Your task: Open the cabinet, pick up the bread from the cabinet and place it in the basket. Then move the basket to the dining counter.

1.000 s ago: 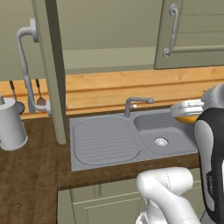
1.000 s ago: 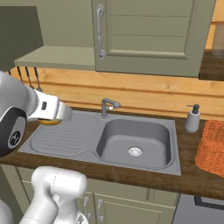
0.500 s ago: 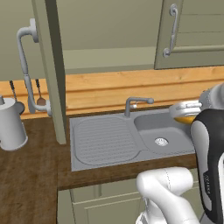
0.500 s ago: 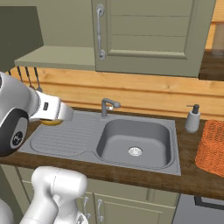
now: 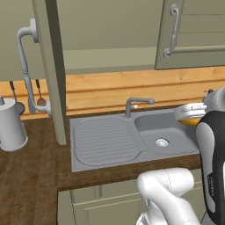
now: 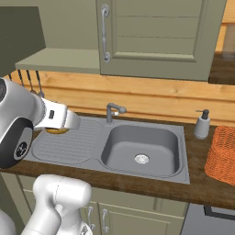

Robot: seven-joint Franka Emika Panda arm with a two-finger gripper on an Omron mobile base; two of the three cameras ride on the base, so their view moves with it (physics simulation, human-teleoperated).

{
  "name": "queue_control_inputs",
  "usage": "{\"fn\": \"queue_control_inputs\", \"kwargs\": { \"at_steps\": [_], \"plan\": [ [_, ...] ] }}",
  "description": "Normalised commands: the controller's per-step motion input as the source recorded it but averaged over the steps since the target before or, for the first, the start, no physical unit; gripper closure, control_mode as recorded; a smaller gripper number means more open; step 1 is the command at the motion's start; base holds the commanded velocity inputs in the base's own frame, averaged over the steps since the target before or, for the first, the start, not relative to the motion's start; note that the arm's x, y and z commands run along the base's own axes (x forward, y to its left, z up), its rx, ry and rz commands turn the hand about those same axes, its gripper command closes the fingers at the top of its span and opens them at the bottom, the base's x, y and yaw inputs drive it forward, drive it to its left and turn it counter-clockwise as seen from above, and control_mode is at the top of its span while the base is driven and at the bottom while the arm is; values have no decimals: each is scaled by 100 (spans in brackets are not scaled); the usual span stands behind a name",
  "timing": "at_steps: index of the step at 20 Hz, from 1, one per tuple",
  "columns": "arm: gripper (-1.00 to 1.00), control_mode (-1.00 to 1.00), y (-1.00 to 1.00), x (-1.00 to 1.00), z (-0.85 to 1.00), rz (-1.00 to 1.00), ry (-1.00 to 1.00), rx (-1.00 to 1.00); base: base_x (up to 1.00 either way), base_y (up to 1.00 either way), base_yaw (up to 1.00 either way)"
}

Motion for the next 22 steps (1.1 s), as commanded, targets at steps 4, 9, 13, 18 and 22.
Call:
{"fn": "queue_control_inputs", "kwargs": {
  "at_steps": [4, 9, 13, 18, 22],
  "plan": [
    [100, -100, 0, 0, 0, 0, 0, 0, 0, 0, 0],
    [100, -100, 0, 0, 0, 0, 0, 0, 0, 0, 0],
    [100, -100, 0, 0, 0, 0, 0, 0, 0, 0, 0],
    [100, -100, 0, 0, 0, 0, 0, 0, 0, 0, 0],
    [100, 100, 0, 0, 0, 0, 0, 0, 0, 0, 0]
  ]
}}
